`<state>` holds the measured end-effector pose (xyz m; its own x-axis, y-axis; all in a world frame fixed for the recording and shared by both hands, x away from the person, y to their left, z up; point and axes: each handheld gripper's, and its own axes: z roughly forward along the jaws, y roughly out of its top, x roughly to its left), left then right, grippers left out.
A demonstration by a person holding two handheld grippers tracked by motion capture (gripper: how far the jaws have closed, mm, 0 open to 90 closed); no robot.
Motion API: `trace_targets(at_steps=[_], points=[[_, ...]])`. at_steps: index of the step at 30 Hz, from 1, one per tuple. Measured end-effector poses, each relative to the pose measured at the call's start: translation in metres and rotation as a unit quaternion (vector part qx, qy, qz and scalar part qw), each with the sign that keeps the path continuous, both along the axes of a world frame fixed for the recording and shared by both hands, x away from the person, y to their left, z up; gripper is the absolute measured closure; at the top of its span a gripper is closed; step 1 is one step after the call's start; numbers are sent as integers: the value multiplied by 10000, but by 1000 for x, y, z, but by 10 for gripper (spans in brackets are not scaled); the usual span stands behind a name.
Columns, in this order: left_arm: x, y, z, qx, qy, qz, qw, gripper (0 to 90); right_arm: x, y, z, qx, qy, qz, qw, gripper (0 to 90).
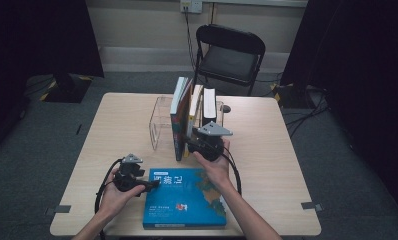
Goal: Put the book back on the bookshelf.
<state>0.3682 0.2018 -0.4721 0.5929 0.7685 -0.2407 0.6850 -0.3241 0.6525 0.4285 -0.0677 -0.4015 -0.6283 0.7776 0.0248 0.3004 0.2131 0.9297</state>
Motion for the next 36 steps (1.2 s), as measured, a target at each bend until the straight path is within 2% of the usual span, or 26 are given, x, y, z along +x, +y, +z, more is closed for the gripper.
trace_targets(at_steps=[2,10,12,16,19,25,32,36], points=[[0,0,0,4,1,-10,10000,206,2,3,2,25,-13,-7,10000,548],[0,0,0,-22,4,-28,10000,206,8,14,9,-24,-160,-407,9990,465],[0,0,-1,-34,17,-17,10000,206,8,16,9,-56,-218,-456,9987,479],[0,0,-1,-41,15,-15,10000,206,10,18,10,-164,-250,-601,9977,572],[1,1,-1,-52,29,-10,10000,201,10,18,11,-197,-238,-626,9976,583],[1,0,-1,-42,25,-1,10000,200,12,19,12,-177,-147,-421,9988,690],[2,1,-2,-86,81,-5,9999,187,16,15,13,-121,-35,-131,9998,688],[2,1,-2,-72,62,4,10000,187,17,14,11,-7,55,119,9999,637]])
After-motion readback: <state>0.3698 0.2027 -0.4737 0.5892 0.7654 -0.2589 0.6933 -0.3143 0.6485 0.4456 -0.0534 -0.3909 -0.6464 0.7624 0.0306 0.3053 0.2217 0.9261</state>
